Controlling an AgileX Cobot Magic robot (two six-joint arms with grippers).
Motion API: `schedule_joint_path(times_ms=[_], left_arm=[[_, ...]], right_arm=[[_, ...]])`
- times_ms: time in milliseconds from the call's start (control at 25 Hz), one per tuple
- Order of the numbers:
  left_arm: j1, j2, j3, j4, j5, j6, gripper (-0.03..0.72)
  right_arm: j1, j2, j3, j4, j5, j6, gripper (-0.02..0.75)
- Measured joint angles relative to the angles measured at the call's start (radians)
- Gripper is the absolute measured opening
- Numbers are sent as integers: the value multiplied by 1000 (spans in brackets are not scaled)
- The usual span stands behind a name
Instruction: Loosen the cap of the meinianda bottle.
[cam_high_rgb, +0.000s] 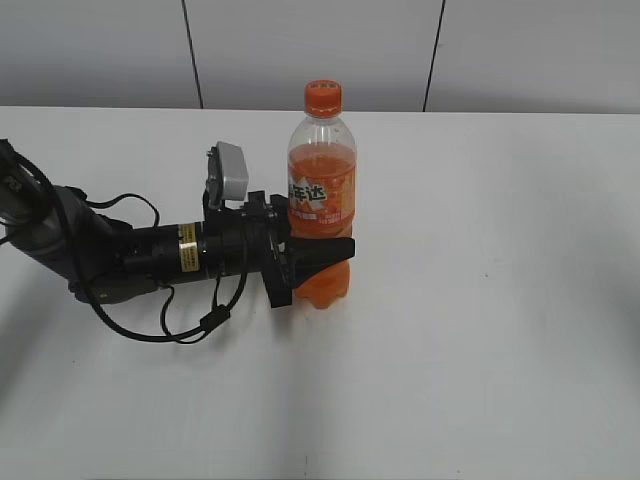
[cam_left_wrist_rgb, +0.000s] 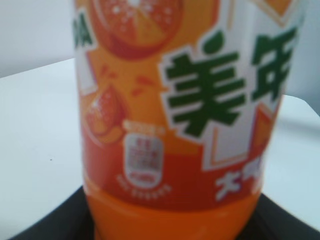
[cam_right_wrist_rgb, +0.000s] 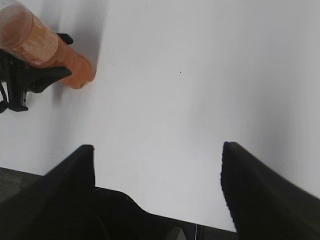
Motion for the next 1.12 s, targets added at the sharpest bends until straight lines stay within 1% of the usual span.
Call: schedule_joint_path(times_ms=[200,320,480,680,840,1120], left_arm=[[0,0,0,0,0,0,389],[0,0,0,0,0,0,389],[0,0,0,0,0,0,389],[0,0,0,0,0,0,389],[0,0,0,0,0,0,389],[0,0,0,0,0,15,389]], right_arm=[[18,195,-145,6,1,25,586],[61,286,-231,-6,2,63,586],[163,403,-348,-66,3,129,586],[286,541,-474,-80,3,180,586],[368,637,-553,-81,3,211,586],[474,759,-683,-78,4,238,586]])
